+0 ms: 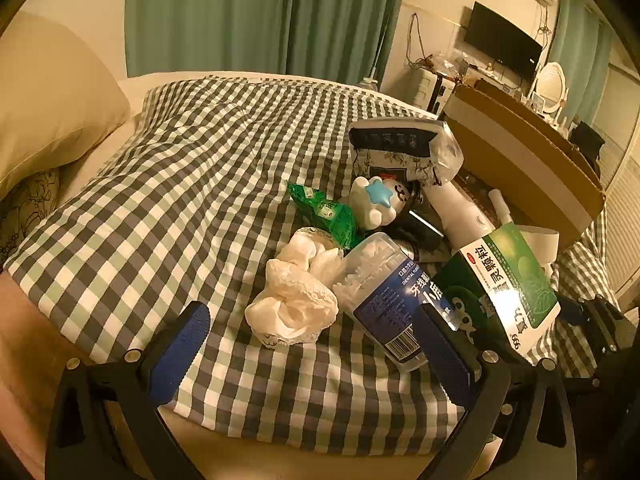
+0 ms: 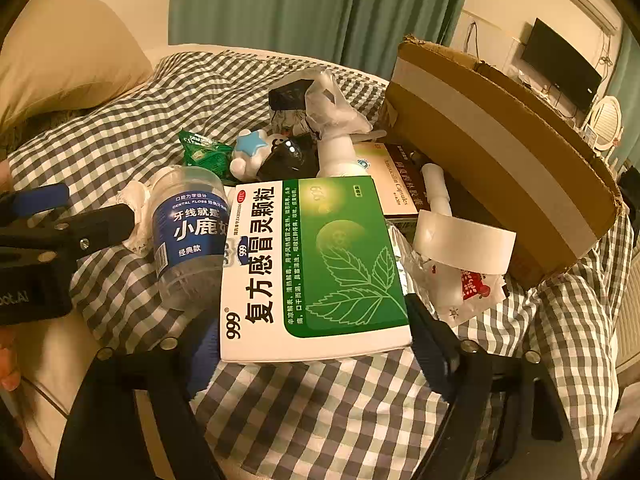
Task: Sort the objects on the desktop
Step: 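Grasp the blue-labelled floss jar with the left tool while the right tool grasps the green medicine box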
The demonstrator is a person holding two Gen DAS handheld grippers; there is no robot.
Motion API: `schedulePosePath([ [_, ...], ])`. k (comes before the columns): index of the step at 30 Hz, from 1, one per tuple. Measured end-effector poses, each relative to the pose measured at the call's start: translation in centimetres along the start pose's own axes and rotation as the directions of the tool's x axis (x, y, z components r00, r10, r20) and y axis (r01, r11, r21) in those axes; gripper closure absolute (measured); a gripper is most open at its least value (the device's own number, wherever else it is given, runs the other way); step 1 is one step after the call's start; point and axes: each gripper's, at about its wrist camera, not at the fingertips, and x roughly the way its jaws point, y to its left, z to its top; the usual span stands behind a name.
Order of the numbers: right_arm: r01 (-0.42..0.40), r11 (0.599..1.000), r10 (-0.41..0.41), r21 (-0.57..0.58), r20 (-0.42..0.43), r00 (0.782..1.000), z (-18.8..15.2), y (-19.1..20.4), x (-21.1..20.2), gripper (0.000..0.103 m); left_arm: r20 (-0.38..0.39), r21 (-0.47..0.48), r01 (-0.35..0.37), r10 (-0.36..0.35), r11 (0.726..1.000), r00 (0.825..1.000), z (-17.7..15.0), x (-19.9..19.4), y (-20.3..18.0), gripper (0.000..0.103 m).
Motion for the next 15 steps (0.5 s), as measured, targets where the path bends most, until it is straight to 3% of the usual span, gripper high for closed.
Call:
schedulePosePath([
  [3, 0.005, 1.000, -0.005, 0.019, 0.011, 1.000, -0.2, -0.2, -0.7, 0.025, 0.001, 0.003, 0.012, -0.012, 1.000, 1.000, -0.1, -0.1, -0.2, 0.000],
  [7, 0.001, 0.996, -0.011, 0.088, 0.113, 0.994, 0.0, -1.5, -3.7, 0.027, -0.002, 0.011, 0.042, -0.042, 0.999, 0.999, -0.1, -0.3, -1.1, 0.000],
  [12, -0.052, 0.973, -0.009, 0.224, 0.260, 0.965, -0.2, -4.5, -7.6, 0.027, -0.017, 0.020, 0.092, -0.092, 0.996, 0.996, -0.4, 0.0, -3.0, 0.000],
  [15, -0.079, 0.960, -0.007, 0.268, 0.307, 0.952, -0.3, -5.9, -8.7, 0.027, -0.043, 0.030, 0.097, -0.096, 0.995, 0.994, -0.6, 1.0, -4.4, 0.000],
])
